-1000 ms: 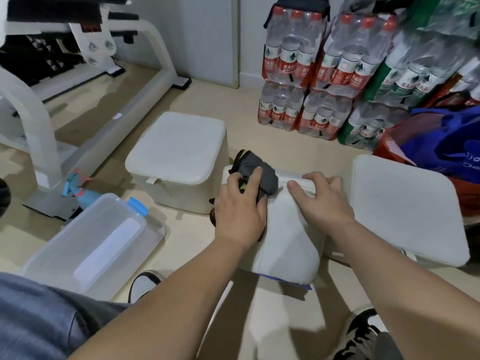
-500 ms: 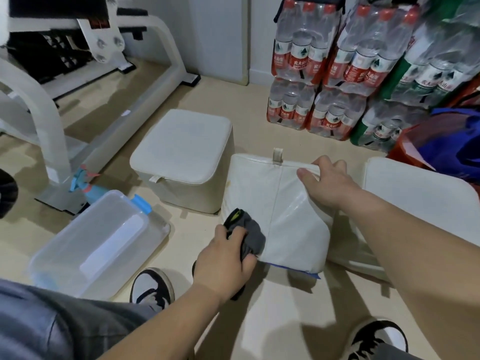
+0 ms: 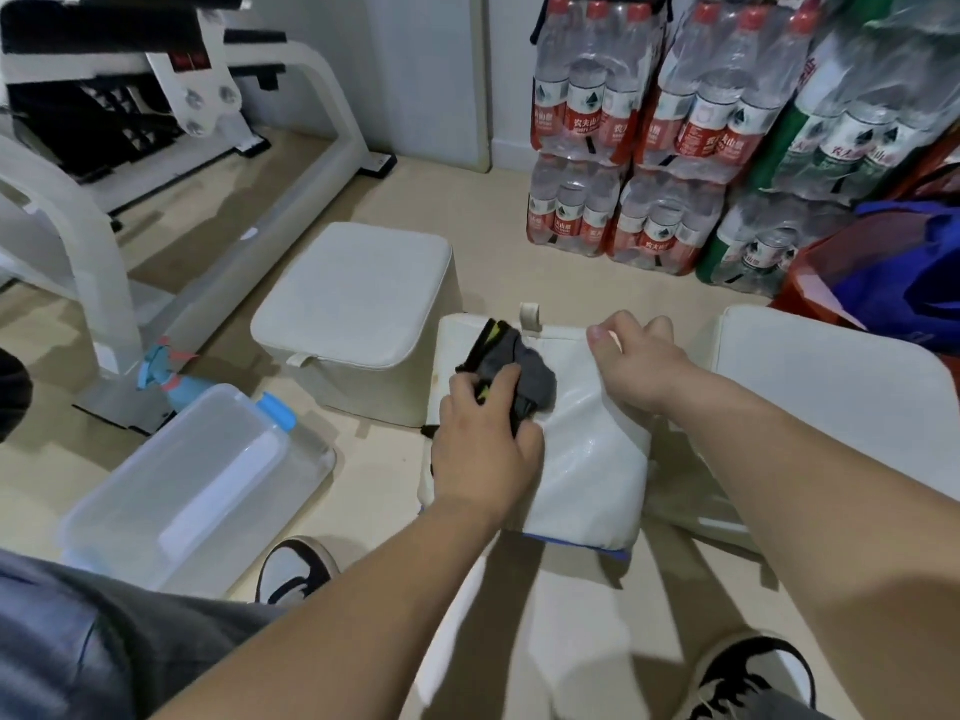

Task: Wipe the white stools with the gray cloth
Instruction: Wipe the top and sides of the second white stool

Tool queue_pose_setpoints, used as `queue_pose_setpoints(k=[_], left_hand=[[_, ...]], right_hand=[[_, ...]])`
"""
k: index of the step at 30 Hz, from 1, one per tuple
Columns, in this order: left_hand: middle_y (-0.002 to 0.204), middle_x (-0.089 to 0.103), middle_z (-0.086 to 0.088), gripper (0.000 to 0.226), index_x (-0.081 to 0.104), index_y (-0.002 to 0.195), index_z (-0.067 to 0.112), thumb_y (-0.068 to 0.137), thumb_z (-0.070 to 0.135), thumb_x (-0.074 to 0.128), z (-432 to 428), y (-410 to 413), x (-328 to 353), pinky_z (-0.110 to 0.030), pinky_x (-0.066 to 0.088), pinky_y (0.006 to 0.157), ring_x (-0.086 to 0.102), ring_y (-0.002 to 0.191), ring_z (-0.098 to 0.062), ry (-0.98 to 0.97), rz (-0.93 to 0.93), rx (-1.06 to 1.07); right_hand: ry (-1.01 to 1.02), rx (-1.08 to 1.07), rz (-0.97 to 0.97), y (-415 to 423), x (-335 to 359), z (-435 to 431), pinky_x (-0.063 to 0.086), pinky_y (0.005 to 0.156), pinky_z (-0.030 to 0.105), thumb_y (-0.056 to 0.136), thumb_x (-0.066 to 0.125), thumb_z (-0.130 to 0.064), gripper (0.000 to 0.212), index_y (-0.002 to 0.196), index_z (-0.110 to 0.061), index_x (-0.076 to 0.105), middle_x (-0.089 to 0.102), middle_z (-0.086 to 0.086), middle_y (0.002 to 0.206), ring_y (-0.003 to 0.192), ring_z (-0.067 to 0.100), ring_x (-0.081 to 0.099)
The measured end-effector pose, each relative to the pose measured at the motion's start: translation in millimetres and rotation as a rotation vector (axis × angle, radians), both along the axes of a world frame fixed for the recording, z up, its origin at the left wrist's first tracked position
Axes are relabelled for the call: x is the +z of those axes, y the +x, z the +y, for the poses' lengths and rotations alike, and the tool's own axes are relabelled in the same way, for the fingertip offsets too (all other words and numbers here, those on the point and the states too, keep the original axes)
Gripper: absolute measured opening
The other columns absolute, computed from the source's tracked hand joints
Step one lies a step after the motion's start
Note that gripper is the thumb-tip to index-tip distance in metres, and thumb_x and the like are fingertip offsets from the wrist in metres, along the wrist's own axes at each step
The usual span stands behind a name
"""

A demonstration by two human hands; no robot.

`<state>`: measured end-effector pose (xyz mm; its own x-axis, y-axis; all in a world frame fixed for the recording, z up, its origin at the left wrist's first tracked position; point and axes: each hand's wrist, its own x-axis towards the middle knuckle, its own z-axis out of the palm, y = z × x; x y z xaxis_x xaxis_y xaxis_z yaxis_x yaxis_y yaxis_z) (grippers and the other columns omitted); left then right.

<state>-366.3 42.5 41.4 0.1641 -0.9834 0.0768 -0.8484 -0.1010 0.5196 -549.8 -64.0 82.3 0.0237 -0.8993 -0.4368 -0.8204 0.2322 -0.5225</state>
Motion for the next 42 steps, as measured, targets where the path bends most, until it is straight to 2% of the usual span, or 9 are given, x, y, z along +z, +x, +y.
queue_pose_setpoints(k=[9,11,16,21,29,33,37,39,42], left_hand=[[0.113,0.044,0.005,0.042,0.052,0.126,0.041,0.086,0.044,0.062,82.1,51.9,-6.7,-0.034,0.053,0.075,0.061,0.091,-0.026,0.354,-0.037,-0.252],[0.11,0.052,0.003,0.035,0.056,0.119,0.04,0.085,0.04,0.064,60.9,48.8,17.7,-0.036,0.053,0.083,0.062,0.097,-0.026,0.256,0.088,-0.135],[0.122,0.044,-0.001,0.053,0.052,0.143,0.03,0.092,0.023,0.065,-15.9,17.4,58.0,-0.03,0.045,0.096,0.053,0.11,-0.021,-0.121,0.29,0.009],[0.138,0.041,-0.007,0.063,0.044,0.15,0.039,0.089,0.034,0.059,-6.5,-40.6,24.9,-0.048,0.054,0.083,0.045,0.112,-0.035,0.035,-0.077,-0.178],[0.116,0.042,0.002,0.051,0.053,0.133,0.035,0.083,0.042,0.062,87.8,-20.9,-12.0,-0.034,0.046,0.069,0.06,0.094,-0.03,0.276,-0.053,-0.4],[0.104,0.051,0.01,0.039,0.059,0.116,0.041,0.077,0.045,0.063,71.5,-16.9,20.0,-0.035,0.052,0.085,0.063,0.098,-0.025,0.278,0.108,-0.27],[0.128,0.049,0.0,0.057,0.051,0.145,0.035,0.089,0.033,0.063,10.0,-35.3,55.5,-0.035,0.049,0.095,0.055,0.113,-0.024,-0.063,0.202,-0.198],[0.141,0.042,-0.005,0.064,0.042,0.154,0.035,0.093,0.028,0.061,-10.8,-53.9,55.5,-0.044,0.049,0.1,0.047,0.123,-0.031,-0.022,0.101,-0.222],[0.143,0.037,-0.008,0.068,0.037,0.156,0.036,0.092,0.03,0.06,-10.1,-77.3,38.1,-0.05,0.054,0.087,0.043,0.117,-0.036,0.028,-0.053,-0.205]], right_hand=[[-0.017,-0.018,-0.01,3.9,3.4,3.3,0.045,0.11,0.058,0.107,0.027,-0.067,0.051,0.143,-0.035,0.045,0.03,0.007,0.147,0.13,0.045,0.046],[-0.019,-0.021,-0.021,1.0,3.9,7.1,0.046,0.11,0.058,0.106,0.029,-0.069,0.053,0.144,-0.037,0.046,0.03,0.006,0.147,0.131,0.045,0.046],[0.033,-0.112,-0.155,-12.8,4.0,13.0,0.058,0.093,0.049,0.094,0.05,-0.078,0.05,0.121,-0.038,0.061,0.029,-0.001,0.133,0.116,0.036,0.054],[0.052,-0.204,-0.268,-20.0,-1.7,21.2,0.058,0.099,0.048,0.096,0.058,-0.072,0.035,0.101,-0.038,0.065,0.031,0.003,0.126,0.11,0.03,0.061],[0.073,-0.127,-0.216,-17.6,5.4,25.6,0.052,0.088,0.039,0.097,0.049,-0.076,0.054,0.134,-0.037,0.057,0.028,0.0,0.136,0.108,0.027,0.054],[0.119,-0.206,-0.312,-18.2,2.2,25.0,0.052,0.098,0.044,0.1,0.041,-0.069,0.05,0.131,-0.034,0.058,0.034,0.001,0.131,0.113,0.026,0.055],[0.242,-0.45,-0.446,-24.1,-2.7,16.0,0.061,0.067,0.044,0.078,0.056,-0.058,0.07,0.135,-0.018,0.058,0.067,0.02,0.117,0.093,0.037,0.069],[0.247,-0.441,-0.475,-27.7,-8.6,15.9,0.057,0.052,0.037,0.087,0.059,-0.047,0.062,0.134,-0.007,0.059,0.071,0.028,0.113,0.078,0.034,0.068],[0.232,-0.425,-0.486,-30.6,-6.7,19.4,0.053,0.054,0.036,0.088,0.058,-0.04,0.047,0.119,-0.006,0.068,0.07,0.022,0.104,0.077,0.033,0.064]])
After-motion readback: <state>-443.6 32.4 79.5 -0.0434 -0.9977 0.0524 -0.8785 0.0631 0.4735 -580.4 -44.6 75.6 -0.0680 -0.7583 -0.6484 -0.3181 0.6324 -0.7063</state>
